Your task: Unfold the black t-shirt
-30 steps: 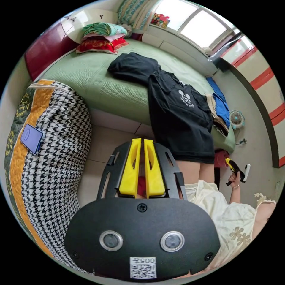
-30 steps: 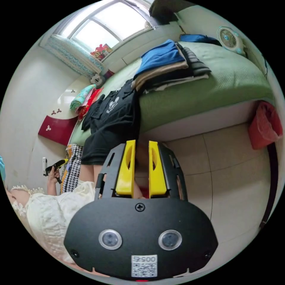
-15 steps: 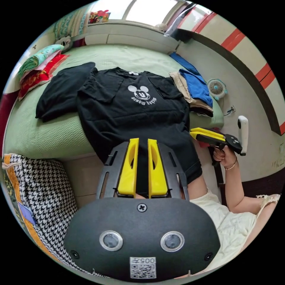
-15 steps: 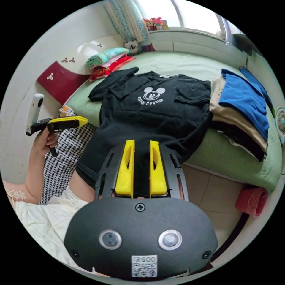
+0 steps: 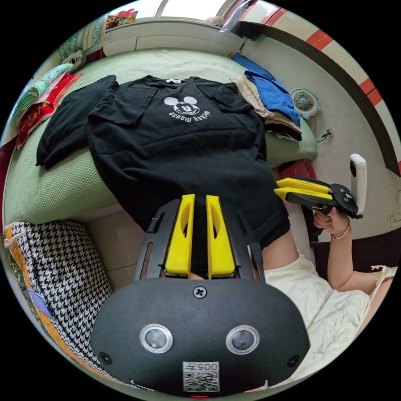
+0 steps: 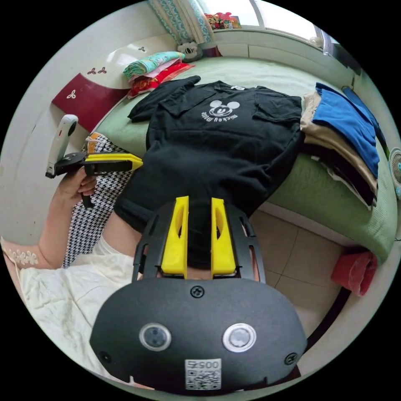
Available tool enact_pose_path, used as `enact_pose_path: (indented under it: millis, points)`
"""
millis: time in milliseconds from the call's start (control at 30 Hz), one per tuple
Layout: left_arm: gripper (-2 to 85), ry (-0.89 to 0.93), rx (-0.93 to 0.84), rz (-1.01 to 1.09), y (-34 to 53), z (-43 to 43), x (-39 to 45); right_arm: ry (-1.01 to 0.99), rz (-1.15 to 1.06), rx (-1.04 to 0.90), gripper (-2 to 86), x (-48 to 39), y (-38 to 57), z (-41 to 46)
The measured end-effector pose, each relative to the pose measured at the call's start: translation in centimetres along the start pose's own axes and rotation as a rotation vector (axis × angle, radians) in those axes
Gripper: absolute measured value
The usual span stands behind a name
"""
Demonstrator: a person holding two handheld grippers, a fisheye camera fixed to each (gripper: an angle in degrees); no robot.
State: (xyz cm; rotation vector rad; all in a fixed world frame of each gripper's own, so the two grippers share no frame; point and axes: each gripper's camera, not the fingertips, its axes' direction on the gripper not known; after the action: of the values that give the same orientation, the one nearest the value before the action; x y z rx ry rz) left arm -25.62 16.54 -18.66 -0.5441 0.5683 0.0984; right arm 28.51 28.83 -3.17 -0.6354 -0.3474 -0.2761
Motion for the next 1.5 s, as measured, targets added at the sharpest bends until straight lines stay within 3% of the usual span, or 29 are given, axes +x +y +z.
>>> enact_pose_path:
  millis: [300, 400, 567, 733, 1167, 1400, 1500]
  points:
    - [6.6, 0.055, -0.106, 0.027, -0.5, 0.4, -0.1, -0.164, -0.025, -0.221, 11.8, -1.3, -0.3, -1.0]
    - [7.7, 0.045, -0.089, 0.012, -1.0, -0.4, -0.8, -0.088, -0.037, -0.232, 11.9, -1.8, -1.1, -2.4]
    - [8.5, -0.026, 0.039, -0.055, -4.2, -1.3, -2.6, 0.11, 0.021, -0.029, 10.2, -2.3, -5.1, -5.7]
    - [9.0, -0.029, 0.098, -0.05, -10.5, -0.5, -3.2, 0.094, 0.064, 0.172, 9.4, -4.6, -10.5, -6.6]
    - [9.6, -0.164, 0.25, -0.085, -23.7, -1.0, -5.2, 0.114, -0.018, 0.339, 11.1, -11.3, -26.5, -5.5]
    - [8.9, -0.197, 0.497, -0.261, -33.0, -5.4, -9.4, 0.083, 0.029, 0.539, 11.9, -11.5, -37.3, -9.3]
    - [9.0, -0.177, 0.492, -0.339, -35.1, -3.5, -11.8, 0.069, 0.017, 0.525, 11.7, -12.0, -41.9, -8.2]
